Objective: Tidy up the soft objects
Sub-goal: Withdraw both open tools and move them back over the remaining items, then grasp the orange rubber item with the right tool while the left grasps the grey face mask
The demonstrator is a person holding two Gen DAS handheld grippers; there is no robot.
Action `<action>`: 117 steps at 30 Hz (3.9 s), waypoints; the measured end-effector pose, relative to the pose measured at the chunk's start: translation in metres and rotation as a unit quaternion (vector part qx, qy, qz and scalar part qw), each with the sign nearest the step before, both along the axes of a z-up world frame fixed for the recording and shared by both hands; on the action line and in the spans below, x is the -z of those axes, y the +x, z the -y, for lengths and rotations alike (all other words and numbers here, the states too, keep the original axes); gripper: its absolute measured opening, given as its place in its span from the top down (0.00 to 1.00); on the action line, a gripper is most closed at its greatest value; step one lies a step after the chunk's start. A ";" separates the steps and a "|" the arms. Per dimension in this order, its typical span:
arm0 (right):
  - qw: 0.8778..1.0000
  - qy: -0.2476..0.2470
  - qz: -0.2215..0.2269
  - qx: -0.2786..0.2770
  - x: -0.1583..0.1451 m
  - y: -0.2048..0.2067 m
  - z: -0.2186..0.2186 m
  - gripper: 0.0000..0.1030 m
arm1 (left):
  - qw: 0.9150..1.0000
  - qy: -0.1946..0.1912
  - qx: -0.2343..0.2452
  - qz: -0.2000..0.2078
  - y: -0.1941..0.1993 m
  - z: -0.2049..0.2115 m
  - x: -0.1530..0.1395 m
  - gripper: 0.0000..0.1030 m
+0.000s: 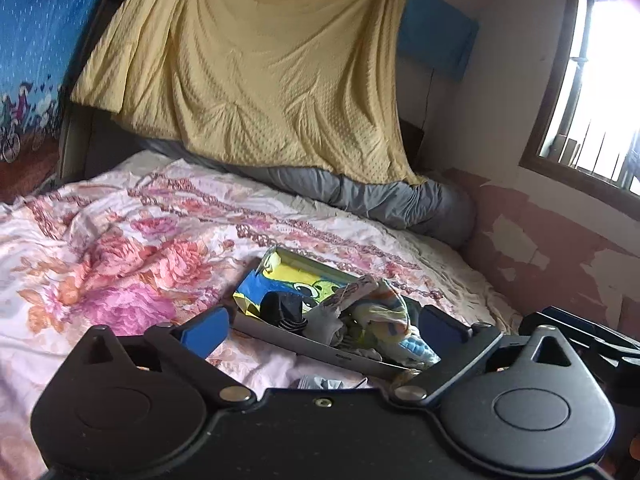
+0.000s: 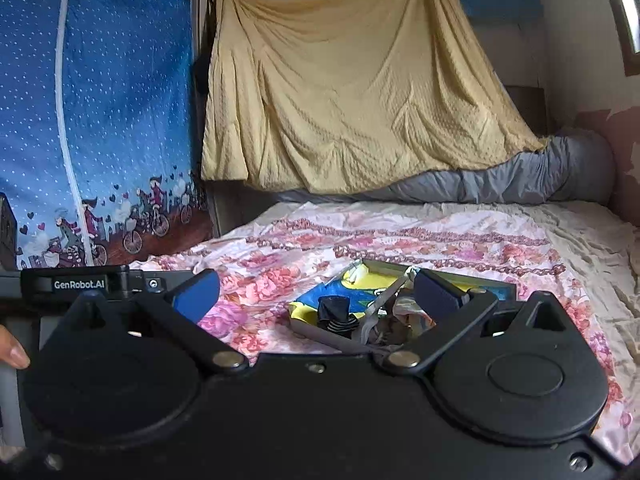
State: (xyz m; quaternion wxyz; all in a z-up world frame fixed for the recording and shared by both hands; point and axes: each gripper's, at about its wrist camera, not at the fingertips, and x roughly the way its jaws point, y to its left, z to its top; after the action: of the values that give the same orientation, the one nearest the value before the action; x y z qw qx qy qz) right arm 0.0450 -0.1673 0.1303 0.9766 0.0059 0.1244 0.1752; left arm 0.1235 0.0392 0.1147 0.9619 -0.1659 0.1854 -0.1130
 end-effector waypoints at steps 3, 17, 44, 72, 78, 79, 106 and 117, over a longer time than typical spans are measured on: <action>1.000 0.006 0.013 0.004 0.001 -0.018 0.002 0.00 | 1.000 0.006 -0.002 0.005 -0.018 0.001 -0.002 0.01; 0.997 0.027 0.033 0.059 0.033 -0.079 0.013 0.00 | 0.998 0.036 -0.027 0.031 -0.088 -0.002 0.024 0.01; 0.995 0.007 -0.034 0.093 0.093 -0.100 0.005 0.00 | 0.993 0.115 -0.007 -0.018 -0.106 0.002 0.076 0.01; 0.998 -0.034 -0.053 0.026 0.091 -0.072 -0.009 0.00 | 0.990 0.131 -0.032 -0.032 -0.078 -0.009 0.080 0.01; 0.998 -0.047 -0.049 0.016 0.091 -0.059 -0.007 0.00 | 0.990 0.129 -0.033 -0.035 -0.062 -0.007 0.079 0.01; 0.997 -0.049 -0.049 0.016 0.091 -0.058 -0.007 0.00 | 0.990 0.129 -0.032 -0.036 -0.060 -0.007 0.080 0.01; 0.992 -0.065 -0.110 -0.016 0.076 0.023 0.008 0.00 | 0.993 0.098 0.013 -0.065 -0.021 -0.003 0.092 0.01; 0.981 -0.130 -0.137 -0.054 0.059 0.068 0.031 0.00 | 0.989 0.096 0.040 -0.108 0.031 0.023 0.081 0.01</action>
State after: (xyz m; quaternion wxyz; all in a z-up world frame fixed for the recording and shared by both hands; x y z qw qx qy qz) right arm 0.1130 -0.1979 0.0715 0.9319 -0.1042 0.2787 0.2077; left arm 0.1541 0.0161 0.0336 0.9426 -0.0765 0.3042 -0.1141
